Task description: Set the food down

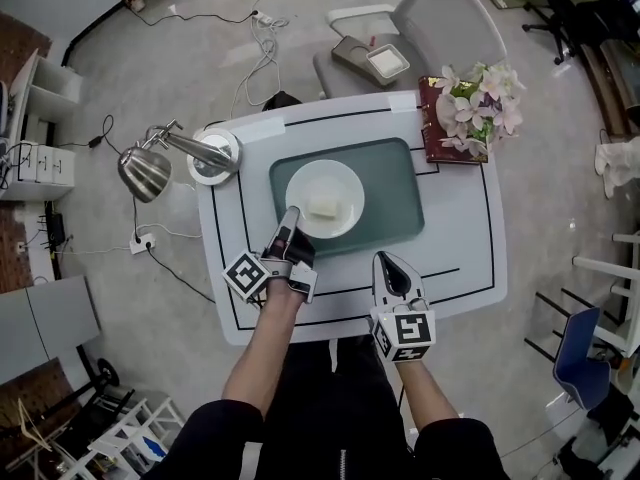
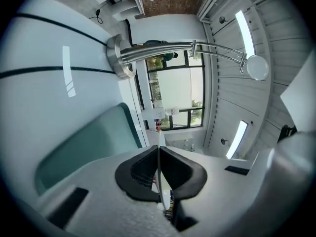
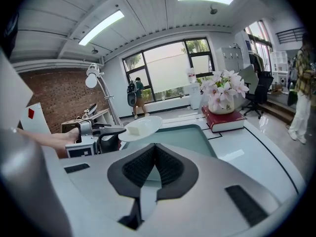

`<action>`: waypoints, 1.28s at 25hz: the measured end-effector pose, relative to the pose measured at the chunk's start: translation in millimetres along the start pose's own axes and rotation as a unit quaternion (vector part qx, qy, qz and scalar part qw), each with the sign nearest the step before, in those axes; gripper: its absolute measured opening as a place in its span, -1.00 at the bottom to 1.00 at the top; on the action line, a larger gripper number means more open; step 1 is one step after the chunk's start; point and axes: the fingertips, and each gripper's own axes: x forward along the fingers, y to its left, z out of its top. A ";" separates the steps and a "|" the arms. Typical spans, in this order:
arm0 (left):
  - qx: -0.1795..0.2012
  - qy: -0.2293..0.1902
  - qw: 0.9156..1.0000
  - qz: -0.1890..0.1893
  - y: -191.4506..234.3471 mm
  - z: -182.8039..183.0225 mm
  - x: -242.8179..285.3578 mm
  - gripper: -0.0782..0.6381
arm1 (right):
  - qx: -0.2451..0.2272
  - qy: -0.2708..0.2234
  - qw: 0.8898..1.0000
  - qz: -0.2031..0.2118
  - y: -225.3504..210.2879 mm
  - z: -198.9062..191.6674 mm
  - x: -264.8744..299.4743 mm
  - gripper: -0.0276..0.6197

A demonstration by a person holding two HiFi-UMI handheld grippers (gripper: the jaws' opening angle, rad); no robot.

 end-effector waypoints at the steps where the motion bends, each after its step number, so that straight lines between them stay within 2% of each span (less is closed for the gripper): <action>1: -0.003 0.001 1.000 0.005 5.7 -2.8 3.7 -0.75 | 0.002 0.001 1.000 -0.003 -3.2 -1.7 0.4 -0.89; 7: 0.003 0.015 1.000 0.011 21.0 -17.3 25.7 -0.75 | 0.014 0.011 1.000 -0.016 -17.5 -13.3 -0.6 -0.89; 18: 0.017 0.038 0.998 0.046 41.1 -42.0 57.2 -0.75 | 0.023 0.026 0.999 -0.016 -26.9 -28.1 1.5 -0.89; 26: 0.056 0.041 0.994 0.080 60.2 -47.2 58.9 -0.75 | 0.027 0.030 0.999 -0.022 -33.8 -33.8 2.2 -0.89; 32: 0.068 0.043 0.992 0.094 64.5 -50.3 60.5 -0.74 | 0.029 0.031 0.999 -0.025 -37.2 -35.3 2.1 -0.89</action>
